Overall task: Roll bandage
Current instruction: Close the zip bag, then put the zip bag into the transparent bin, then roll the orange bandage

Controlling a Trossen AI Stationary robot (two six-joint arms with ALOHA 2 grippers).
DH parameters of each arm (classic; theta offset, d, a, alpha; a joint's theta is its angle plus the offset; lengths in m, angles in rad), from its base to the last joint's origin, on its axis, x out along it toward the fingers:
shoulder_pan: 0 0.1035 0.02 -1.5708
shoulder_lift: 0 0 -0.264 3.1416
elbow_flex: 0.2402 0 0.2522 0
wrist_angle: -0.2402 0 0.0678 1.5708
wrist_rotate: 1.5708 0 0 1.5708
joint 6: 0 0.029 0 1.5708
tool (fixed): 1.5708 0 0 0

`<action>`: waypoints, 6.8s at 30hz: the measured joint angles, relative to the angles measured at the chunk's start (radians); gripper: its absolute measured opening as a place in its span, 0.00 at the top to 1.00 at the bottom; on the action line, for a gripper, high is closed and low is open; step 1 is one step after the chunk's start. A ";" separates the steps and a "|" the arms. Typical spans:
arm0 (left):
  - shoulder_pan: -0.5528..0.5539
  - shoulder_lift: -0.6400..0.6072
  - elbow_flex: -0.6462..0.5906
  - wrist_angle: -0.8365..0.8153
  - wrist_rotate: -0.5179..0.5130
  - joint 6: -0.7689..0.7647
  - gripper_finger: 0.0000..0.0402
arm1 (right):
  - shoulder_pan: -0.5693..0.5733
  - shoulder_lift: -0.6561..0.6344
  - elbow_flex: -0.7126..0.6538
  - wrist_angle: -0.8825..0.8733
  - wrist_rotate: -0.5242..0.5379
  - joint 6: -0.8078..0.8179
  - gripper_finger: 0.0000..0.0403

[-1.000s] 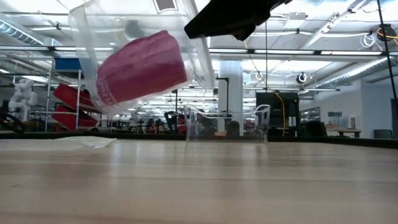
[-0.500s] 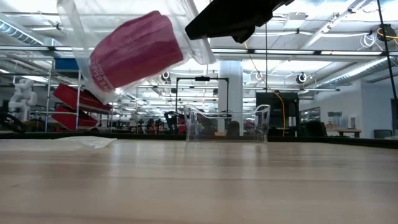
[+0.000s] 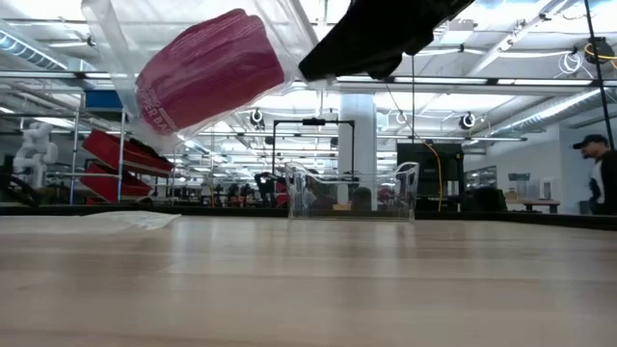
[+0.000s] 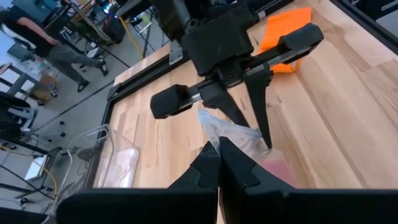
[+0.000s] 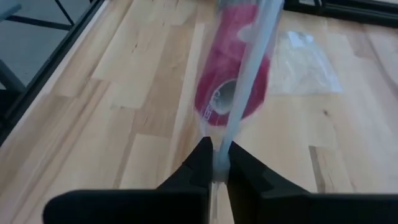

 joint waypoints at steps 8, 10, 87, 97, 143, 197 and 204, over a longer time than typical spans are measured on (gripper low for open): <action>0.008 -0.007 -0.002 -0.070 -0.012 -0.069 1.00 | 0.002 0.006 -0.005 -0.007 0.002 0.007 0.85; 0.011 -0.003 -0.005 -0.087 -0.007 -0.077 1.00 | 0.002 0.001 -0.002 0.004 0.006 0.006 0.79; 0.153 0.016 -0.040 -0.093 0.133 -0.195 0.93 | -0.081 0.027 0.002 0.259 0.089 -0.199 1.00; 0.250 0.010 -0.053 -0.275 -0.019 -0.265 0.62 | -0.161 0.026 0.282 -0.484 0.297 -0.237 1.00; 0.326 -0.112 -0.582 0.280 0.101 -0.241 0.58 | -0.952 0.240 0.652 -0.869 0.004 -1.031 1.00; 0.182 -0.415 -0.581 -0.046 -0.142 -0.384 0.58 | -0.720 0.154 0.774 -0.809 -0.232 -0.347 0.50; 0.114 -0.495 -0.581 -0.178 -0.255 -0.472 0.58 | -0.518 0.155 0.549 -0.546 -0.233 -0.348 0.53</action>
